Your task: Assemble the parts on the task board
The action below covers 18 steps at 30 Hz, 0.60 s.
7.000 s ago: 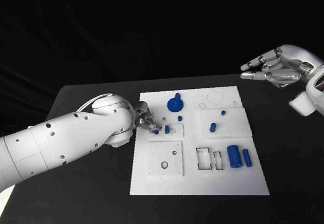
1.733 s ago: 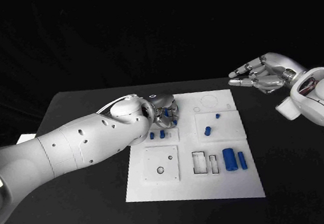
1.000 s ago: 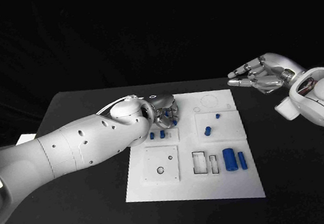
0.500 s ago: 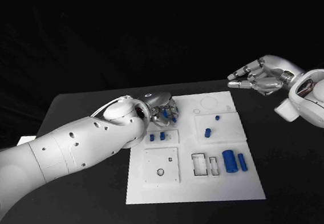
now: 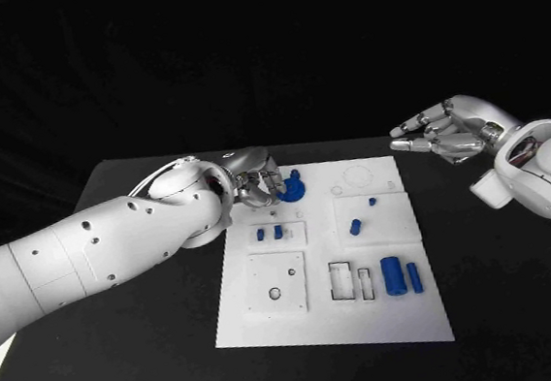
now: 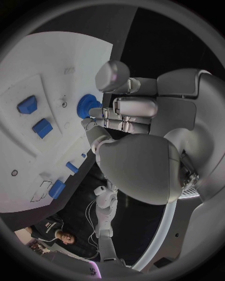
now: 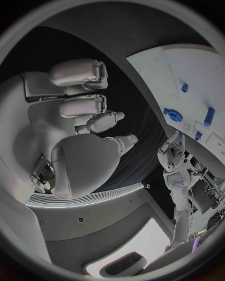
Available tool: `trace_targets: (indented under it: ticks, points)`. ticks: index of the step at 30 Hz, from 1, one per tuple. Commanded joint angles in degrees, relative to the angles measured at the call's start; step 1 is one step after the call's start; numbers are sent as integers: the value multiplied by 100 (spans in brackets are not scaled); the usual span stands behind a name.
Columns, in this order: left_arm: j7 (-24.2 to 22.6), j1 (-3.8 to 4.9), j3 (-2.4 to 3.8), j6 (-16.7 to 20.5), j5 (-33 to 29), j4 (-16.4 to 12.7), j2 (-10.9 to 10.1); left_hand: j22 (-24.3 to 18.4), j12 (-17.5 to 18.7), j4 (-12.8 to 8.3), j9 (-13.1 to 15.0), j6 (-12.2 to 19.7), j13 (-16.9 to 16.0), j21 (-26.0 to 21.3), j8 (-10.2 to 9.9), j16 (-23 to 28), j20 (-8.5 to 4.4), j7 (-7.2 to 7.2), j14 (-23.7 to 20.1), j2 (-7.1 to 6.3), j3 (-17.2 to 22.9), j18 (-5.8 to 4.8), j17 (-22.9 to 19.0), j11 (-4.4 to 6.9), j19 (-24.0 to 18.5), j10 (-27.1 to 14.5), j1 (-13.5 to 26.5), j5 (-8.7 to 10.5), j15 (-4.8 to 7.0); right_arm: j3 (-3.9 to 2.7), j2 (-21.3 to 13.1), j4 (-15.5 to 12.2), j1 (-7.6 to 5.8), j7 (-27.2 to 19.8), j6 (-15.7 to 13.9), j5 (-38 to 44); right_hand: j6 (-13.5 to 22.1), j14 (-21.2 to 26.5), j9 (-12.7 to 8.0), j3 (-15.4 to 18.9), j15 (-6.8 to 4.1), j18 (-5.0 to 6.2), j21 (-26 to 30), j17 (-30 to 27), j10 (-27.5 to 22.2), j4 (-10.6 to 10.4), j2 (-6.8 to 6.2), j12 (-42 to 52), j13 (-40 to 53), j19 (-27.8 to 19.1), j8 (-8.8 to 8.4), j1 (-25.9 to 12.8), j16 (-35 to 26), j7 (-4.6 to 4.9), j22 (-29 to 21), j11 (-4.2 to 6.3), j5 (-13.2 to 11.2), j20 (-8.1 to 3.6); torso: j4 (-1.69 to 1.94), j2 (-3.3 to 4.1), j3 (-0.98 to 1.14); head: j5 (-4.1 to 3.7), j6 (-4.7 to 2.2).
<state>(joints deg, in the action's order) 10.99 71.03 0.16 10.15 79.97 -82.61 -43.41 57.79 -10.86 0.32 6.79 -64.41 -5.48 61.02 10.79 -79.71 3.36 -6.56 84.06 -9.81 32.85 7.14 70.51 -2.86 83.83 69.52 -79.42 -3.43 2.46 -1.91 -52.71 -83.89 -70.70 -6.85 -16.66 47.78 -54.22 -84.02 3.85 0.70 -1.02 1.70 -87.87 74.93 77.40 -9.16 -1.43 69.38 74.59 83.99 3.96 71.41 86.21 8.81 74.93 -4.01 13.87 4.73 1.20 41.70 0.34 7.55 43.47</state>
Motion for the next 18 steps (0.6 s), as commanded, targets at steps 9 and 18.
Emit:
trace_targets:
  ticks: [9,18]
  points:
    - [177,9,5,-195,-381,-28,-160,-3,66,-19,-13,-52,10,-33,-42,-35,4,-16,255,-2,-22,-63,-18,-4,60,47,99,-6,-44,-1,-3,-2,4,-36,42,4,-49,-460,10,43,36,-70,23,948,-18,4,58,13,5,430,14,21,-23,4,1048,15,36,38,-5,3,-8,30,28]
    - [185,-67,-11,-203,-376,63,-125,-34,97,-9,-15,-57,11,-66,-59,-34,7,-19,253,-8,-31,-56,-25,-7,54,54,128,-5,-47,-1,-13,-9,4,-50,4,4,-54,-460,11,49,35,-69,26,946,-30,6,59,-6,-10,429,17,26,-24,3,1044,16,36,38,-11,4,-10,17,36]
